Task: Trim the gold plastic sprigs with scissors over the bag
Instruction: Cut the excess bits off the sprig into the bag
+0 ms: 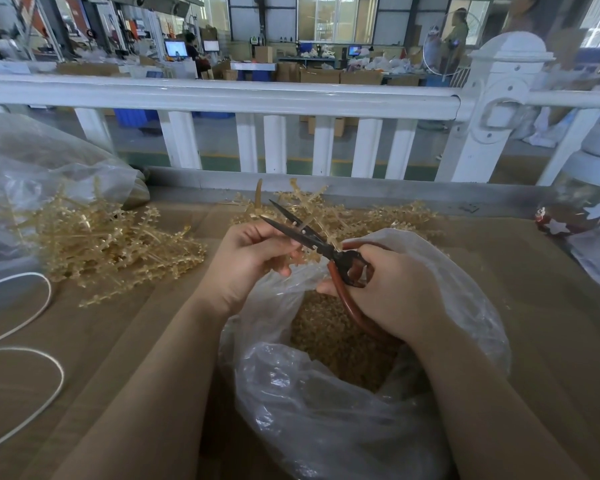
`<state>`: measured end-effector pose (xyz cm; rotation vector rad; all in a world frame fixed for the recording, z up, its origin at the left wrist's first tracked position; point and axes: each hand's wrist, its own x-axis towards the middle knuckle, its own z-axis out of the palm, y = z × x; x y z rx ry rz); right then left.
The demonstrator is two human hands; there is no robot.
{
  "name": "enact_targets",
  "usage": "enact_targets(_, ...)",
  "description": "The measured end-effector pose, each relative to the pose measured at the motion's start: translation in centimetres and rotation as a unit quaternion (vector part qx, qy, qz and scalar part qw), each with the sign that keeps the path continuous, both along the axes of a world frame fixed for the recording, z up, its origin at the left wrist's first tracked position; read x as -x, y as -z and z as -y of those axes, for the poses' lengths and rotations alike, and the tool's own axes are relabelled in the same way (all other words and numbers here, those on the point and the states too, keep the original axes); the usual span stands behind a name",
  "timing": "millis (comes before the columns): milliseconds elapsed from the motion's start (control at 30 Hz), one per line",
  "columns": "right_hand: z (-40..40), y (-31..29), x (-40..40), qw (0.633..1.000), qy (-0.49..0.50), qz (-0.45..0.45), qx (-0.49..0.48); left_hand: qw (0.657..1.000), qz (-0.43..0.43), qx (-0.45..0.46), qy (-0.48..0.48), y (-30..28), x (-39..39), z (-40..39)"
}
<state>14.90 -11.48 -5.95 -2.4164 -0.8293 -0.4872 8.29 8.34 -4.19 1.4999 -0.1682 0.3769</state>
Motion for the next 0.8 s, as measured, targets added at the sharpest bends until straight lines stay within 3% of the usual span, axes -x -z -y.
enact_targets(500, 0.05, 0.03, 0.21, 0.998, -0.039, -0.044, -0.015, 0.999, -0.008, 0.035, 0.019, 0.31, -0.45, -0.01)
enact_targets(600, 0.16, 0.10, 0.17, 0.998, -0.039, -0.037, -0.019, 0.997, -0.010, 0.080, 0.017, 0.27, -0.48, -0.29)
enact_targets(800, 0.14, -0.01, 0.34, 0.999, -0.026, -0.022, -0.021, 0.990, 0.004, 0.127, -0.063, 0.25, -0.42, -0.77)
